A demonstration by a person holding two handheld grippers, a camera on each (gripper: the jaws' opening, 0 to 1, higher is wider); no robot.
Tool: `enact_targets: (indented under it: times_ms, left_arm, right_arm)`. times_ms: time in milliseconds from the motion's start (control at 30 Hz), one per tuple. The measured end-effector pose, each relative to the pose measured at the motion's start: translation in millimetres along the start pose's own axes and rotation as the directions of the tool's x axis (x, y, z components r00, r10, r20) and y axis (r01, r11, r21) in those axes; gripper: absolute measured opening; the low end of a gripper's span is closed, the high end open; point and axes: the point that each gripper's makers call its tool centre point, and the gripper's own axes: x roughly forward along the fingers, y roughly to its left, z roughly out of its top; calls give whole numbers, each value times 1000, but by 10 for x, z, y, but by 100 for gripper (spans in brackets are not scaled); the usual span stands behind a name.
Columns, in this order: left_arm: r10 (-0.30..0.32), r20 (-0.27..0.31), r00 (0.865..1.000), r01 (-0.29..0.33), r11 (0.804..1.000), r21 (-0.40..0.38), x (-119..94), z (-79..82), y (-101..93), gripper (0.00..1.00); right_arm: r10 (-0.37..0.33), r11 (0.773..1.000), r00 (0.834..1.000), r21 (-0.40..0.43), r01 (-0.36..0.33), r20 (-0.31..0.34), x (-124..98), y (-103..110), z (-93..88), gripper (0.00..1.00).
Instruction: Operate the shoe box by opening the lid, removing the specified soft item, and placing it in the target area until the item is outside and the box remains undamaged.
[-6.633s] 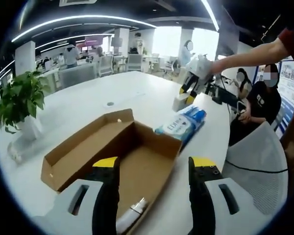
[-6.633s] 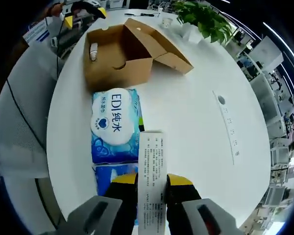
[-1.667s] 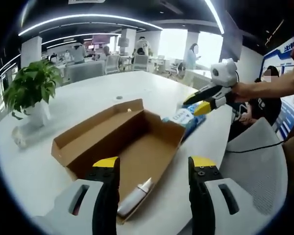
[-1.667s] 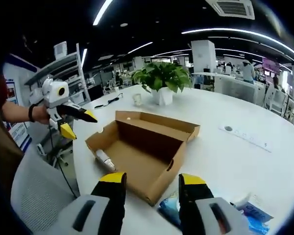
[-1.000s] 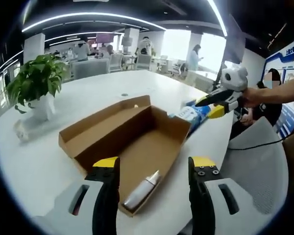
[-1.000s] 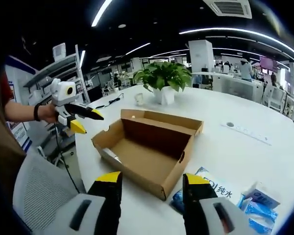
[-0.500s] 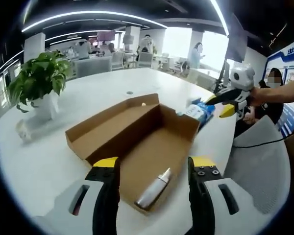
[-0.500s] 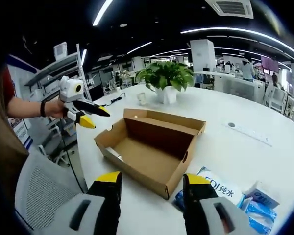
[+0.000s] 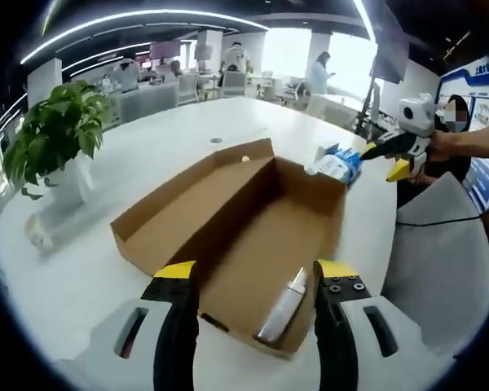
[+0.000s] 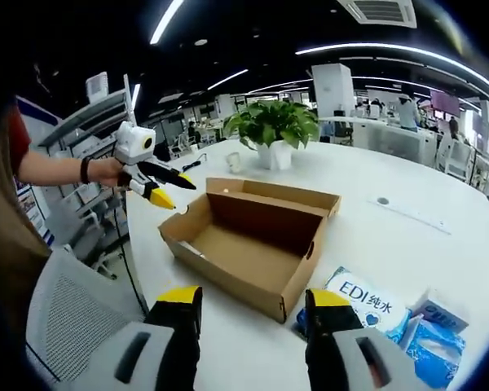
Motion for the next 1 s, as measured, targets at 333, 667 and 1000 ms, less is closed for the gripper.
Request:
enact_targets:
  times_ms: [333, 667, 1000]
  left_arm:
    - [-80, -153, 985, 108, 977, 186, 298, -124, -62, 57]
    - [-167, -307, 937, 258, 923, 285, 505, -360, -202, 58]
    - [-201, -414, 888, 337, 897, 287, 656, -649, -213, 58]
  right_arm:
    - [-22, 1000, 1000, 20, 22, -4, -112, -42, -67, 49]
    - [-41, 998, 999, 40, 42, -12, -187, -61, -160, 49]
    - [-61, 996, 998, 62, 62, -18, -262, -97, -218, 49]
